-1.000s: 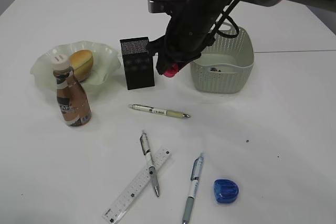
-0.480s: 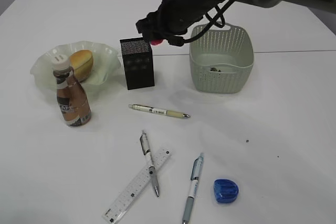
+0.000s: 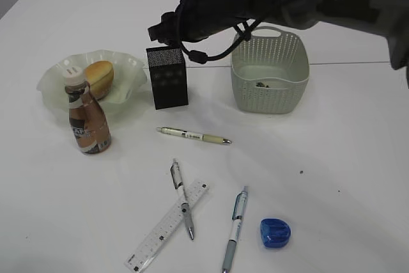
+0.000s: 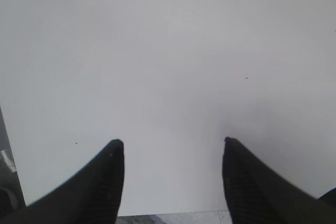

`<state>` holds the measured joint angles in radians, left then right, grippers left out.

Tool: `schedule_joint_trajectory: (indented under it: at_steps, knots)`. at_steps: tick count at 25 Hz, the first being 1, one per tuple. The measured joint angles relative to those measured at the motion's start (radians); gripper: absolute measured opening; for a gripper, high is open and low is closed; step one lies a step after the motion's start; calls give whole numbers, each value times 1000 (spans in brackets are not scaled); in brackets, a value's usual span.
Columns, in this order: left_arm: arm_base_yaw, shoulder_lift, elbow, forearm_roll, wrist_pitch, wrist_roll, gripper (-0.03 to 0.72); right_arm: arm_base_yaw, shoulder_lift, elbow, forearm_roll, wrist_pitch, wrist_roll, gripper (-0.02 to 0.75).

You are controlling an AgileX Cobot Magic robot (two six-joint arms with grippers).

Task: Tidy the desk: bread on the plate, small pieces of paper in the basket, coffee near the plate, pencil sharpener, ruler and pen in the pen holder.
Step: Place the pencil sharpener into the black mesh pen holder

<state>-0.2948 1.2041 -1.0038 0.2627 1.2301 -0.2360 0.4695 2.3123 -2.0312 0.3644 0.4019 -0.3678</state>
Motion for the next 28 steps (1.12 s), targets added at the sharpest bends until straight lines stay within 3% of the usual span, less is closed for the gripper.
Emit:
schedule_joint_trajectory:
  at_steps: [12, 28]
  knots:
    - [0, 0, 0, 2, 0, 0, 426, 0, 37, 0, 8, -184, -4, 295]
    - [0, 0, 0, 6, 0, 0, 424, 7, 86, 0, 41, -240, -4, 295]
